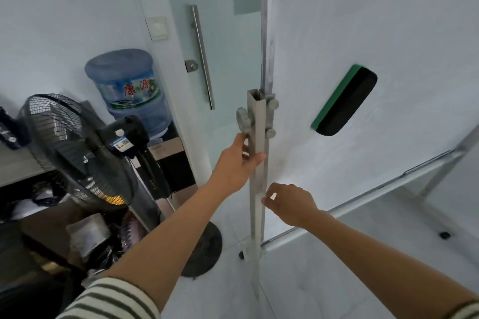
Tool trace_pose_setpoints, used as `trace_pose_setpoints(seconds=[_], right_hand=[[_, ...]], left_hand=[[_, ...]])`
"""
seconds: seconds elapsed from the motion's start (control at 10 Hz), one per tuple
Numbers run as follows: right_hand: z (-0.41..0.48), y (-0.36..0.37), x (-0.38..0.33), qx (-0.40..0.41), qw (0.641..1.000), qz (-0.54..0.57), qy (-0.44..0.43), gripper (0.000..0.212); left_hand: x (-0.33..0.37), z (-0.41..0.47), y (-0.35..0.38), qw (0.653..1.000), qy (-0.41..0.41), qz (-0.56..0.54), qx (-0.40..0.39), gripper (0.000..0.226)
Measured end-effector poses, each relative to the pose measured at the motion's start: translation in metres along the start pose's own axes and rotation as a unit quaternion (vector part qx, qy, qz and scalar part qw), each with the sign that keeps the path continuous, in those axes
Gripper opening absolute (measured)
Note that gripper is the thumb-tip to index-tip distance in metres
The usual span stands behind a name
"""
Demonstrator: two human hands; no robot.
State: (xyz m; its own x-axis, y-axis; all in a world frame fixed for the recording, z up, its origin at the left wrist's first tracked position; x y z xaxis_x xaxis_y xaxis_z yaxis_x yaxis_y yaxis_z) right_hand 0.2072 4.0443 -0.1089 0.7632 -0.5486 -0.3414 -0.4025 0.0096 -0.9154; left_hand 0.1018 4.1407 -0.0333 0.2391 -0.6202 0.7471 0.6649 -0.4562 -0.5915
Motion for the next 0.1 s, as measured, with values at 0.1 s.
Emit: trace_pose_setpoints(seconds=[0.1], right_hand=[[-0.0214, -0.0451, 0.0070, -0.015, 0.962, 0.273, -0.006, 0.017]], left_hand=[[-0.0188, -0.0235, -0.0168, 1.000, -0.028, -0.002, -0.002, 0.032]])
Point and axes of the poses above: each hand's wrist, its own z-axis towards the middle knuckle, its own y-axis out of the palm, x = y × z, the point moved 4 cm from there along z, towards the middle knuckle, and after that the axes turned 12 degrees about y, right-handed, at the moved point
